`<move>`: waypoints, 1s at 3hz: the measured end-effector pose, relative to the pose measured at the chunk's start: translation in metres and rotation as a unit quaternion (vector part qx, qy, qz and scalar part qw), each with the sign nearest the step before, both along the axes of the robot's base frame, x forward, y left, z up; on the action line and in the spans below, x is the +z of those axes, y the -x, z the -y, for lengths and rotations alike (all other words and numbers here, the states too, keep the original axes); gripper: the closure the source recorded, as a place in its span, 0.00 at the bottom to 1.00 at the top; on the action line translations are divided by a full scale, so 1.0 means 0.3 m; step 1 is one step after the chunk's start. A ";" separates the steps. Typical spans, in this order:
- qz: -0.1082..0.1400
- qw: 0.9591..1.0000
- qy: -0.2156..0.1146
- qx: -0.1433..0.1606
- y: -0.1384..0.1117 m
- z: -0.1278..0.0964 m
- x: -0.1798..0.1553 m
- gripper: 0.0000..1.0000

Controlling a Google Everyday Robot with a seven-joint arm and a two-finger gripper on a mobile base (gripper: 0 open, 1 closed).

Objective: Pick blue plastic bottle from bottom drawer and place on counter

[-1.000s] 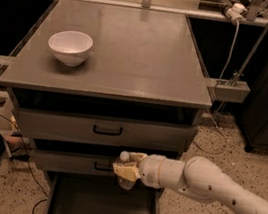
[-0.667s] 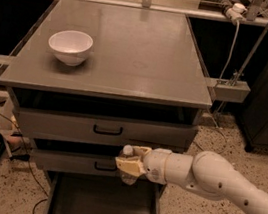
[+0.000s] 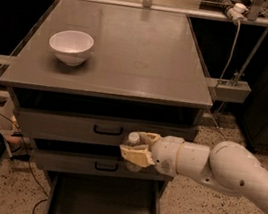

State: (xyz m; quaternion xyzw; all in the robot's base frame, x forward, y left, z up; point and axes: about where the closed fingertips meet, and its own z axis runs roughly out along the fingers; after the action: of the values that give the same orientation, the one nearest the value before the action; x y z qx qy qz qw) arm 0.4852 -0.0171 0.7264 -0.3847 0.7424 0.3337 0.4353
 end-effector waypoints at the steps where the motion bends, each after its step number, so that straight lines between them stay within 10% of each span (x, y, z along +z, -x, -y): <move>1: 0.000 1.000 0.000 0.000 0.000 0.000 0.001 1.00; 3: 0.059 0.998 0.017 -0.025 0.022 0.049 0.313 1.00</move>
Offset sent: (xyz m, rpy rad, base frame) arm -0.0064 -0.0195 0.1022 -0.0605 -0.1039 -0.0404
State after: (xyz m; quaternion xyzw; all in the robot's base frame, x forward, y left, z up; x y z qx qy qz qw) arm 0.4786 -0.0317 0.8202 -0.3923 0.7307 0.2867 0.4795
